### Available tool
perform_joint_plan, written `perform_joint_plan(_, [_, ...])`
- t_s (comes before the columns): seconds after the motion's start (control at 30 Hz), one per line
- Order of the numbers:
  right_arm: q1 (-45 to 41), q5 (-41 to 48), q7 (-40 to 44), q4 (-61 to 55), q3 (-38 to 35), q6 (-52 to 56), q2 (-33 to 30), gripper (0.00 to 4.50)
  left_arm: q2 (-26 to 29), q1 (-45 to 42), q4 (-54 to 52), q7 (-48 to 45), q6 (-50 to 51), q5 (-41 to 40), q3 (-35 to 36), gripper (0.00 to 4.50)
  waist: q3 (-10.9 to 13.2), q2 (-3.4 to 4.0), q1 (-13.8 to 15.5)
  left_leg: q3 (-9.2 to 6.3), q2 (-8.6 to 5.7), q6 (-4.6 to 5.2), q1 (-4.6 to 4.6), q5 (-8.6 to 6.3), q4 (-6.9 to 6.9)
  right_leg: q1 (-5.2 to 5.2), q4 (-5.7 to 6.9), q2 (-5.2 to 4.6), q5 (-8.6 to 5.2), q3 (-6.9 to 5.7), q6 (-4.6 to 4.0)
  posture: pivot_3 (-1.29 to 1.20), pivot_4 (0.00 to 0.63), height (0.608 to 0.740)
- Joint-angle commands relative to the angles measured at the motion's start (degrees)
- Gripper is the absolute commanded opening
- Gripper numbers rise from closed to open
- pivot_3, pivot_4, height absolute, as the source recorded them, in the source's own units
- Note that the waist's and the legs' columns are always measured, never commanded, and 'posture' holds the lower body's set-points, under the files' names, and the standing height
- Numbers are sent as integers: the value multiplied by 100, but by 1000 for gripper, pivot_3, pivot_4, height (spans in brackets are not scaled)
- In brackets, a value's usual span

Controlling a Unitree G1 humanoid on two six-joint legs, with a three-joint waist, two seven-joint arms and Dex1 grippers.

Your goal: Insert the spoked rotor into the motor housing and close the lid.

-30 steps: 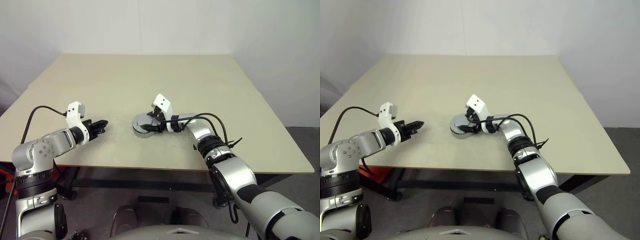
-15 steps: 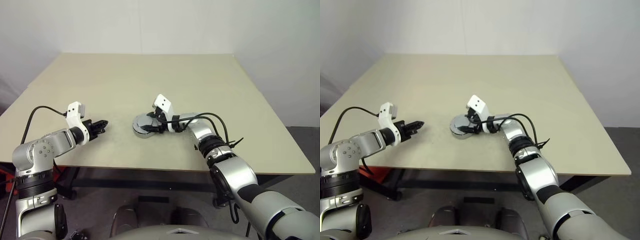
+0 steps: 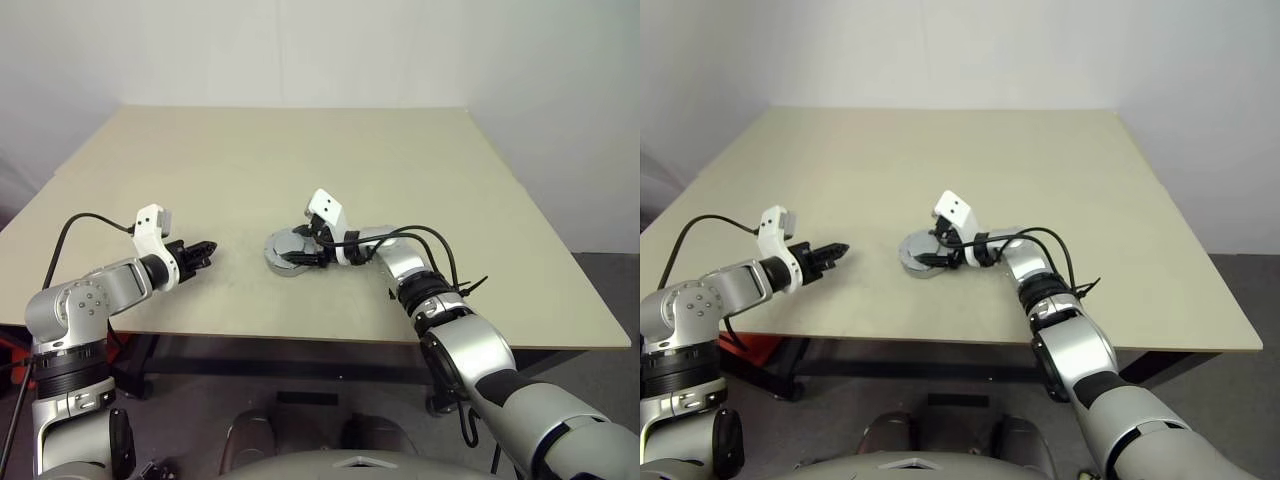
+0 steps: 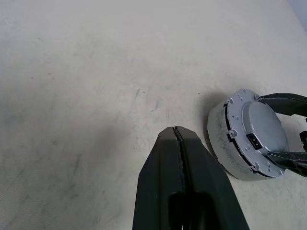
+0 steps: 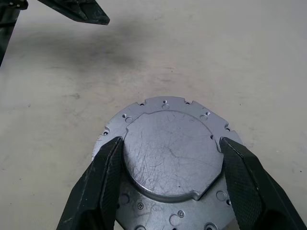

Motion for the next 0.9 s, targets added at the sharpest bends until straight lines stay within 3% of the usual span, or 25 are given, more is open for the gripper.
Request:
perform_joint_plan(0.03, [59, -7, 95, -73, 38, 44, -52, 3081, 28, -64, -194, -16, -60, -59, 91, 0, 0, 0, 0, 0, 0, 0, 0, 0, 0, 0, 0, 0, 0, 0, 0, 0, 0, 740])
perform_joint_plan(0.67, [130, -145, 55, -67, 154, 86, -124, 3081, -31, -54, -243, -4, -31, -81, 63, 0, 0, 0, 16, 0, -3, 4, 0, -2, 0, 2, -2, -3, 0, 0, 0, 0, 0, 740])
perform_joint_plan(0.9, [141, -264, -13, -1, 313, 36, -151, 3081, -474, -166, -457, 165, 128, -265, -30, 0, 0, 0, 15, 1, -2, 2, 6, -1, 0, 9, -2, -3, 0, 0, 0, 0, 0, 740])
